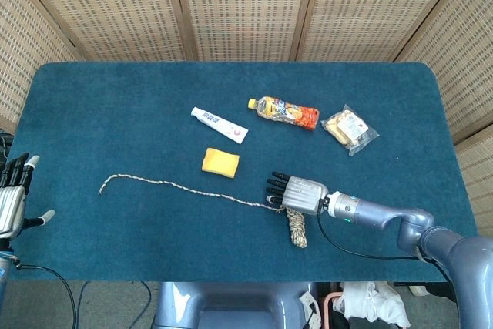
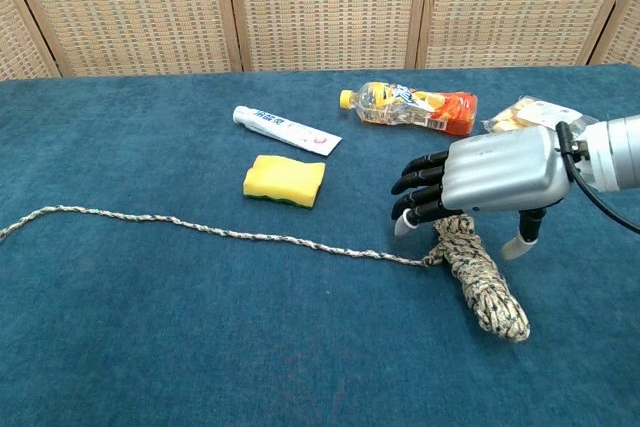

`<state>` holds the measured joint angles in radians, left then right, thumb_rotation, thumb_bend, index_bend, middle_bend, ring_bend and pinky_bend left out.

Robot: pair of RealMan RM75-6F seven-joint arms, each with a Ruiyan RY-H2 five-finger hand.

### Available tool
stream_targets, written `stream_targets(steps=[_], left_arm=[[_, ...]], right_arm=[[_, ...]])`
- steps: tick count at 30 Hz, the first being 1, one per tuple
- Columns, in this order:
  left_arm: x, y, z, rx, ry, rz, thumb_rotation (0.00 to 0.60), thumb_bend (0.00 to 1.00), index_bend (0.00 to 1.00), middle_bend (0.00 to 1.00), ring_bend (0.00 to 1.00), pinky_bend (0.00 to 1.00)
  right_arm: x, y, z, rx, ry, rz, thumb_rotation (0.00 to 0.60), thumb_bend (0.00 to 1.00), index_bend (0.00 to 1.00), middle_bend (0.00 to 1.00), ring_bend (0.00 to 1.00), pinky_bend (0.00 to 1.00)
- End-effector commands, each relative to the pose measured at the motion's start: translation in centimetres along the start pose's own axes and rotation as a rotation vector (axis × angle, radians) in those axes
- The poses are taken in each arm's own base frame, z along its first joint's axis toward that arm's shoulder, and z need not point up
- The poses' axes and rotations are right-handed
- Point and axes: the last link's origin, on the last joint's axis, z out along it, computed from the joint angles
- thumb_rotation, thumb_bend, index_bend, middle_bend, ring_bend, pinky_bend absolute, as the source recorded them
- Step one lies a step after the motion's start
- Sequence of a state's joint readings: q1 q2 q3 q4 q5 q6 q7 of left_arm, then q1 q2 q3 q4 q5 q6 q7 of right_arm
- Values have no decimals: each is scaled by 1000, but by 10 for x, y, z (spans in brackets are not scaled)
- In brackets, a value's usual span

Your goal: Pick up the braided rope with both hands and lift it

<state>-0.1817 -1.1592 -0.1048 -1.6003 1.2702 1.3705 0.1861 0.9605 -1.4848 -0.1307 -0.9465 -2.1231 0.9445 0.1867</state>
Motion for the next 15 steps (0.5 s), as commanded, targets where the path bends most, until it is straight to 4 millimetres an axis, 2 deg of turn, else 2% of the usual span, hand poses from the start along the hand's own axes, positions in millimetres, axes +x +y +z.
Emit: stream_targets(steps=[1,4,8,15], left_arm=[[0,0,1,-1,-1,0,600,0,0,0,0,0],[0,0,1,-3,-3,-3,600,0,0,0,0,0],[0,1,1,-6,-1,-5,600,0,0,0,0,0],[-1,3,0,-15,0,-5,600,0,0,0,0,0]], right_arm=[[-2,-2,2,5,2,3,600,3,148,138,25,86],[-4,-1,3,3,2,-1,600,31,186,164,51,109],[-8,-2,3,4,2,-1,600,76,273,227,122,215],[-15,-6,0,23,20,0,600,217,454,375,251,341]])
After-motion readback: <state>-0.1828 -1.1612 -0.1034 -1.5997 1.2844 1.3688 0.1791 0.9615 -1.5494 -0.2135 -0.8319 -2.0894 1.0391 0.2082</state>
